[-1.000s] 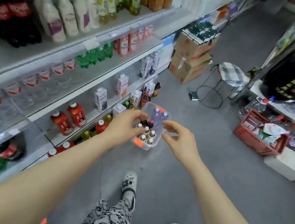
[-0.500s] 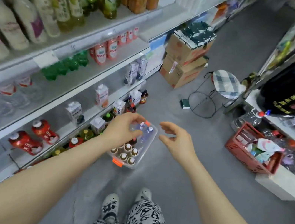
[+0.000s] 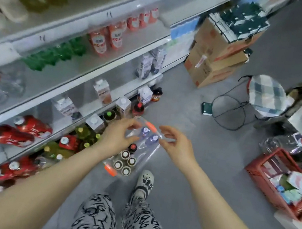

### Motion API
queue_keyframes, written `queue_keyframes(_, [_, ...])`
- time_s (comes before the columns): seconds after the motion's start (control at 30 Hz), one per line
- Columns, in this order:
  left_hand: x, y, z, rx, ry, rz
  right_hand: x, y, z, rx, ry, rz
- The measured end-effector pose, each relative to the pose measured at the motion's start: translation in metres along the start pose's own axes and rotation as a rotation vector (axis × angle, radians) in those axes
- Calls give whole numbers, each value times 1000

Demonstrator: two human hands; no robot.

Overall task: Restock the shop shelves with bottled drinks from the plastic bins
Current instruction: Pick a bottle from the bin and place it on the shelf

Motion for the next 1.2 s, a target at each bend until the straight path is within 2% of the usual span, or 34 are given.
queue_keyframes(0.27, [-70,-78,47,19,71,-138,89,-97,48,-121,26,57])
queue_keyframes(0.7, [-265,-198,186,-82,242,-301,279,-223,188,-30,-55,179])
queue_keyframes(0.93, [-338,-260,256,-204,173,-324,350,-281,245,11,-45,143])
queue_keyframes(1.2, [-394,-307,307,-273,89,-390,411,-317,296,-1,110,173])
Point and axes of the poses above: each hand's wrist, its own y-axis away from the middle knuckle, its own z-axis out of the palm, x = y × z, the point moved 5 cm from there along -y, towards the middle knuckle, and after that the axes turned 4 degrees about -z, right-handed, at the moved point
